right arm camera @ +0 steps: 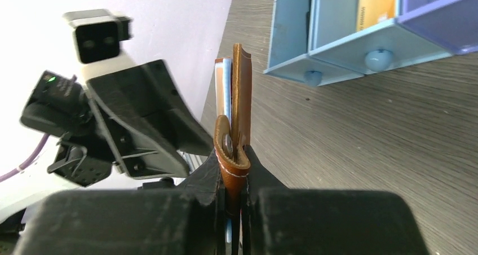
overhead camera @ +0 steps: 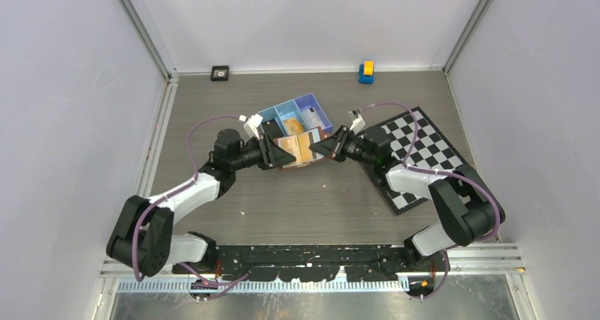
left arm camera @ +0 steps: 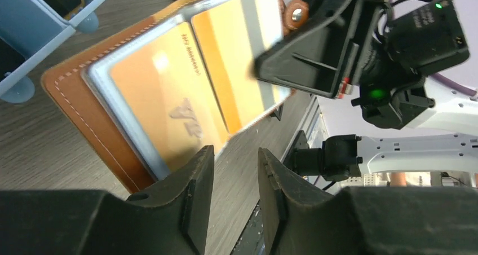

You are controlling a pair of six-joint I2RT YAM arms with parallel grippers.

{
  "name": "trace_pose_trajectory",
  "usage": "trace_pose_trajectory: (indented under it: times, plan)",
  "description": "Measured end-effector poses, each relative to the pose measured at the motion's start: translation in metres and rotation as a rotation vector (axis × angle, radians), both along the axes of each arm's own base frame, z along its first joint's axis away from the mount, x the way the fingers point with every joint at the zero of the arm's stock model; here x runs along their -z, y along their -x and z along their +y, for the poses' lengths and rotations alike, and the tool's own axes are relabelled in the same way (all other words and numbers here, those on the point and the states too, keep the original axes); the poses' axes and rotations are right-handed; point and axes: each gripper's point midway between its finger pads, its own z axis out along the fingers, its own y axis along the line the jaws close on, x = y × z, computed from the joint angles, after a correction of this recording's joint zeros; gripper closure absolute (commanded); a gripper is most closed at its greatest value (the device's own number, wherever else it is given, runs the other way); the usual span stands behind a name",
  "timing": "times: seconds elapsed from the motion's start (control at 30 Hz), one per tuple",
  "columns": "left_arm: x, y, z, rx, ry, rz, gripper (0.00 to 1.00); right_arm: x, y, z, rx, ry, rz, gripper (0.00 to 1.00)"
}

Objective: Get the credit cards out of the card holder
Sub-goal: Remove the credit card from the card holder.

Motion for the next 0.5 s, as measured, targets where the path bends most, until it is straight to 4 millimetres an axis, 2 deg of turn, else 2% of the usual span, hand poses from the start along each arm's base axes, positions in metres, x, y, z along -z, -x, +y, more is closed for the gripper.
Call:
trace_pose_trajectory:
  times: [0.13, 0.33, 0.5]
  plan:
    - [0.012, 0.001, -0.006, 0.033, 0.017, 0.061, 0.57, -0.012, 0.004, 0.006, -0.026, -0.038, -0.035, 0.99]
    - [0.002, -0.001, -0.008, 0.051, 0.063, 0.065, 0.54, -0.022, 0.007, 0.009, -0.043, -0.103, -0.058, 1.0]
    - [-0.008, -0.006, -0.008, 0.053, 0.113, 0.059, 0.56, -0.019, 0.008, 0.014, -0.069, -0.141, -0.038, 0.99]
